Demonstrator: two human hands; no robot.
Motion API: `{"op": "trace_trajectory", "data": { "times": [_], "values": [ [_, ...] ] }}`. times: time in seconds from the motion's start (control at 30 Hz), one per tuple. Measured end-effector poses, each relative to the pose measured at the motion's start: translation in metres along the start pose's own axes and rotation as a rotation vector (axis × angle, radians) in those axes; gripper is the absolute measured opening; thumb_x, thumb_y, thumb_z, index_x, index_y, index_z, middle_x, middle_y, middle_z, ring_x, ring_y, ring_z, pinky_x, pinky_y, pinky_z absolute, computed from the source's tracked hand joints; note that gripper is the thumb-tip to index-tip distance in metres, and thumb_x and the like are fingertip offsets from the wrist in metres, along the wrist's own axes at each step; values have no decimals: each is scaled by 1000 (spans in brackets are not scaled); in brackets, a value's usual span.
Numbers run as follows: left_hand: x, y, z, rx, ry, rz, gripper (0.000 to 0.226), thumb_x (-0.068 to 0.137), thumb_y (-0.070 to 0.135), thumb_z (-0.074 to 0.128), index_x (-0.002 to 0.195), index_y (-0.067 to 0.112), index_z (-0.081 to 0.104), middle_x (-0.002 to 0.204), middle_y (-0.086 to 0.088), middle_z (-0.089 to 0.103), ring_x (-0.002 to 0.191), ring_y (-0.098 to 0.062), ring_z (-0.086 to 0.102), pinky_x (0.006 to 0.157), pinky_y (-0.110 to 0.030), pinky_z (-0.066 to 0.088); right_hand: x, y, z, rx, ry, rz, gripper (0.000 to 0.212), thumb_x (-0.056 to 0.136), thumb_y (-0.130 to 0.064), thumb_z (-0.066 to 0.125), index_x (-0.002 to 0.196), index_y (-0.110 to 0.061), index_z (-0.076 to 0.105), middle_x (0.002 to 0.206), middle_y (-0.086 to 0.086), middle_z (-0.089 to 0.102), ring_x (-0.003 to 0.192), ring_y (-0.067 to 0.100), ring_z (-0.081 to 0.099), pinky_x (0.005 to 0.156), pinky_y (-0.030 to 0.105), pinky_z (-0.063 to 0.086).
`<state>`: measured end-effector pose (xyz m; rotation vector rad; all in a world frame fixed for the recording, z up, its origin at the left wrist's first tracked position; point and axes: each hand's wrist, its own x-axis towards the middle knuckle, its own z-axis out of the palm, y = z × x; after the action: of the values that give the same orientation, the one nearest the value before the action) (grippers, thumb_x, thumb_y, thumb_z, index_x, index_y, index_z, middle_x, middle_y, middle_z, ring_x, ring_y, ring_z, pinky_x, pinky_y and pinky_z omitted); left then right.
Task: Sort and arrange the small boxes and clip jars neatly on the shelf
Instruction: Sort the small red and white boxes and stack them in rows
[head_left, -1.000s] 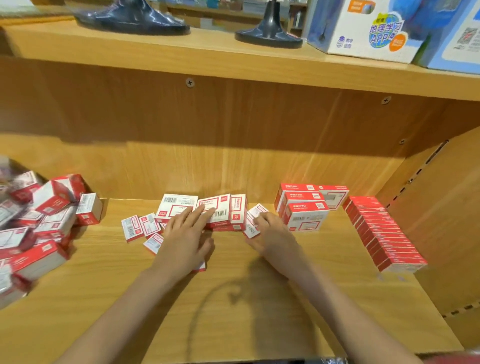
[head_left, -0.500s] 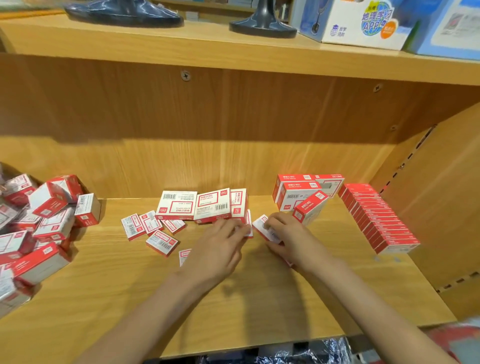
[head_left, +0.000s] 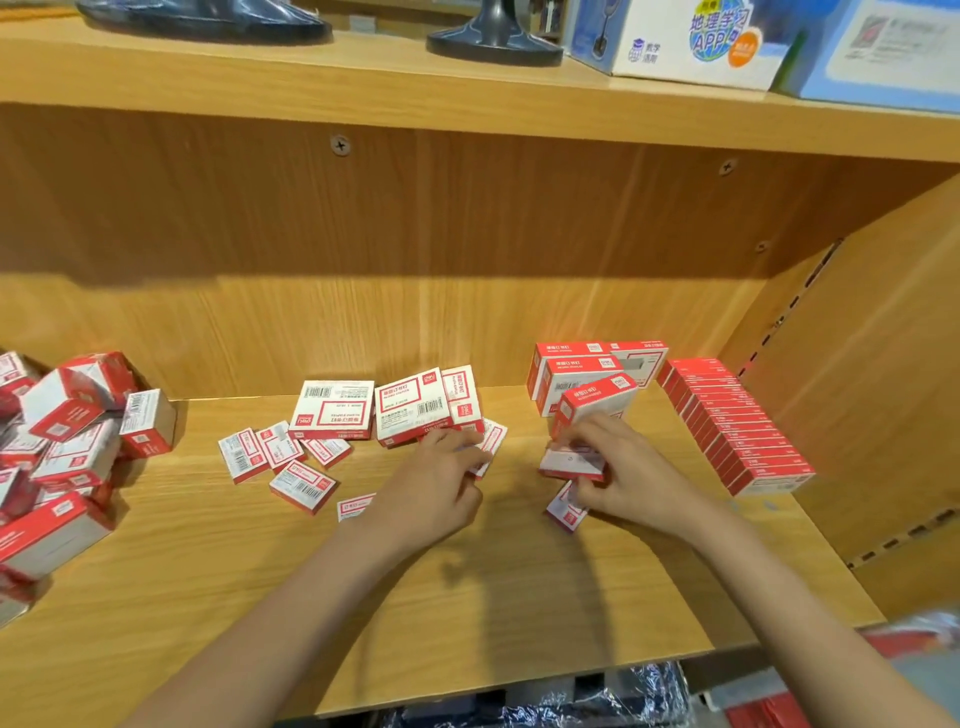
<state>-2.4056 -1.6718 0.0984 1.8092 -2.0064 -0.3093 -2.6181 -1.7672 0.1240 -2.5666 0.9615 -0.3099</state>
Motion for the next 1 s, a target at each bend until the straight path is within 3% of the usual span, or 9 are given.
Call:
{"op": "trace_trajectory", "data": {
  "times": [0.13,0.23,0.33,0.43,0.53,0.63,0.7,0.83,1.0],
  "values": [
    [1,0,3,-64,-13,-34,40,72,40,37,96,12,53,111,-3,53,103,-20,41,87,-26,32,17,3,4,41,7,1,39,71,-9,64,109,-14,56,104,-4,48,97,10,45,76,18,32],
    [3,4,8,21,-18,-87,35,80,40,59,102,14,49,116,-1,42,100,-14,33,80,-22,27,15,9,4,82,6,32,39,71,-8,64,108,-17,55,104,-5,49,96,9,45,74,9,34],
    [1,5,9,64,25,-137,47,79,40,65,113,17,43,118,1,40,104,-17,35,84,-25,30,9,10,5,136,17,42,41,71,-7,65,108,-20,55,104,-9,47,96,4,44,76,3,32],
    [-5,2,6,0,65,-138,48,75,37,70,111,18,45,113,3,47,100,-16,41,80,-25,33,3,12,9,169,-21,41,43,70,-9,68,109,-21,55,106,-7,50,99,6,46,78,8,36],
    [-8,1,1,-161,68,-109,38,75,26,73,103,16,51,99,6,56,90,-12,52,74,-24,40,2,12,8,251,3,94,38,66,-13,68,103,-21,59,102,-4,61,94,10,57,79,22,47],
    [-4,7,-5,-324,46,-123,25,84,23,64,106,15,55,93,3,65,81,-10,61,77,-27,48,2,5,7,452,157,162,18,74,-9,63,89,-19,62,88,-4,67,76,0,59,68,17,45],
    [1,8,-7,-306,47,-111,14,88,20,58,102,17,57,91,0,69,77,-10,64,76,-29,49,3,4,6,402,215,178,18,80,-3,58,88,-18,64,85,-4,65,68,-2,55,60,12,39],
    [1,5,-5,-323,11,-41,18,83,14,60,99,23,58,102,3,67,86,-11,62,77,-33,51,1,6,7,396,175,169,20,84,-3,57,94,-21,61,93,-4,64,87,14,59,74,27,45],
    [1,9,1,-440,55,-19,15,80,12,59,90,23,60,97,2,67,88,-11,62,76,-27,51,-2,1,1,510,154,99,22,86,-4,58,94,-25,58,95,-12,64,90,2,60,72,21,45]
  ]
}}
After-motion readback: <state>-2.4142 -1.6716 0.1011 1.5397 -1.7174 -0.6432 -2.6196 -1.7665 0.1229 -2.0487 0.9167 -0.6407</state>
